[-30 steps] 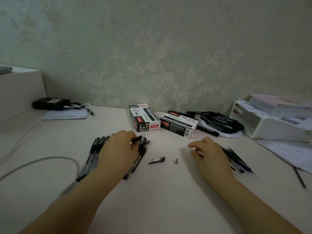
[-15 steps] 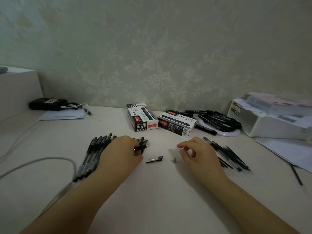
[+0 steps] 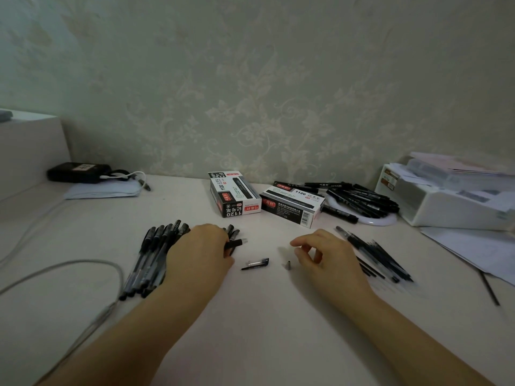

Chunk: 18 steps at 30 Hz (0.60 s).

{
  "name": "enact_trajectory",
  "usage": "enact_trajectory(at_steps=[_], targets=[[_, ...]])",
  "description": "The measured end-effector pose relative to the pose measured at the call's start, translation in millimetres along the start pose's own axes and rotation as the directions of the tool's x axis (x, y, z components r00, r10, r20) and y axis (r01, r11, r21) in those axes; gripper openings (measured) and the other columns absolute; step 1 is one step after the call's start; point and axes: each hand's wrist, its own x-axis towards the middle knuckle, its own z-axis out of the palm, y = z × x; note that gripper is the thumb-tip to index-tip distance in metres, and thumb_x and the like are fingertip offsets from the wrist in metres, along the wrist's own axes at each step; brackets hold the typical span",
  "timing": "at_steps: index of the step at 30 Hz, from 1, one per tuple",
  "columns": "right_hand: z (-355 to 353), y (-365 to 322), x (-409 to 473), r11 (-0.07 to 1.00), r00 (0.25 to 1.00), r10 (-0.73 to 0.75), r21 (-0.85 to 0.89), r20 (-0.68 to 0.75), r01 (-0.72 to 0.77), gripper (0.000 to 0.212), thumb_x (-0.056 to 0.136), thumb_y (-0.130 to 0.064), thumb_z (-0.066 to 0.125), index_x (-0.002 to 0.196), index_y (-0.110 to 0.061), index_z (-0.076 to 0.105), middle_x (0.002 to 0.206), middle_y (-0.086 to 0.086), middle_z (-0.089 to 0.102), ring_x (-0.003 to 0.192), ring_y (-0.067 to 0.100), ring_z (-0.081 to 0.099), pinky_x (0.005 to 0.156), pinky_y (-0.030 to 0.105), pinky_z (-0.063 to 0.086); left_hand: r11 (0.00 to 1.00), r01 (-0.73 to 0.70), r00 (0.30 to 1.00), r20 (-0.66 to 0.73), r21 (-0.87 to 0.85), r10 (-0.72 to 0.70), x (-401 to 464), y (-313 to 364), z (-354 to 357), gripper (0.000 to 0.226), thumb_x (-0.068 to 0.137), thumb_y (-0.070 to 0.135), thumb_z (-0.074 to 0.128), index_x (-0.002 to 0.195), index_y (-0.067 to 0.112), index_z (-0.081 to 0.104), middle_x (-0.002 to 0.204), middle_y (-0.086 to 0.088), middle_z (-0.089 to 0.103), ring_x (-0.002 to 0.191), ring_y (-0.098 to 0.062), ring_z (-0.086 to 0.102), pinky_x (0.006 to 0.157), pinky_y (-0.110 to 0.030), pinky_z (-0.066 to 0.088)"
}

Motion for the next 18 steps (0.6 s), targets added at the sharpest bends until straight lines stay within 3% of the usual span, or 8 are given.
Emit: enact_trajectory(at_steps=[6, 9, 13, 16, 18], targets=[[-0.3, -2.6, 0.3, 1.000, 1.000, 0.001, -0.001, -0.001, -0.001, 0.018, 0.090, -0.015, 0.068, 0.102, -0.026, 0.076, 0.086, -0.017, 0.060, 0.075, 0.000, 0.055, 0.067, 0.008, 0.041, 0.999, 0.013, 0.999, 0.030, -0.050, -0.012, -2.6, 2.4, 1.3, 0.016, 0.087, 0.033, 0.060, 0.095, 0.021, 0.066, 0.086, 0.004, 0.062, 0.076, -0.014, 0.058, 0.061, -0.025, 0.046], [-0.9, -2.8, 0.3, 1.000, 1.000, 0.009, -0.007, 0.004, -0.009, 0.017, 0.091, -0.015, 0.067, 0.102, -0.025, 0.076, 0.086, -0.017, 0.060, 0.070, 0.003, 0.055, 0.066, 0.007, 0.039, 0.998, 0.015, 0.999, 0.038, -0.064, -0.012, -5.8, 6.6, 2.4, 0.012, 0.084, 0.030, 0.058, 0.078, 0.020, 0.057, 0.072, 0.005, 0.052, 0.071, -0.015, 0.055, 0.058, -0.025, 0.042], [-4.6, -9.7, 0.5, 1.000, 0.999, 0.025, 0.016, -0.022, -0.025, 0.016, 0.093, -0.017, 0.066, 0.103, -0.024, 0.076, 0.087, -0.015, 0.064, 0.066, 0.006, 0.054, 0.066, 0.007, 0.039, 0.990, 0.006, 0.999, -0.035, -0.140, -0.011, -6.1, 9.1, 1.8, 0.027, 0.082, 0.033, 0.059, 0.063, 0.023, 0.042, 0.067, 0.006, 0.047, 0.066, -0.013, 0.053, 0.054, -0.024, 0.037], [-10.1, -21.1, 0.3, 0.947, 0.989, 0.133, 0.303, -0.062, -0.109, 0.010, 0.092, -0.024, 0.067, 0.096, -0.027, 0.075, 0.080, -0.012, 0.070, 0.067, 0.004, 0.059, 0.064, 0.013, 0.047, 0.902, -0.050, 0.991, -0.137, -0.429, -0.010, -3.7, 11.5, -2.8, 0.031, 0.077, 0.032, 0.064, 0.054, 0.026, 0.045, 0.055, 0.009, 0.047, 0.050, -0.005, 0.046, 0.046, -0.018, 0.030], [-13.0, -32.8, -0.6, 0.808, 0.978, 0.198, 0.554, 0.067, -0.201, 0.009, 0.090, -0.029, 0.068, 0.093, -0.025, 0.075, 0.077, -0.005, 0.072, 0.060, 0.004, 0.061, 0.059, 0.016, 0.050, 0.751, -0.086, 0.988, -0.150, -0.655, -0.017, -3.4, 14.7, -1.9, 0.023, 0.074, 0.031, 0.069, 0.055, 0.026, 0.056, 0.048, 0.013, 0.045, 0.044, -0.003, 0.041, 0.043, -0.012, 0.031]])
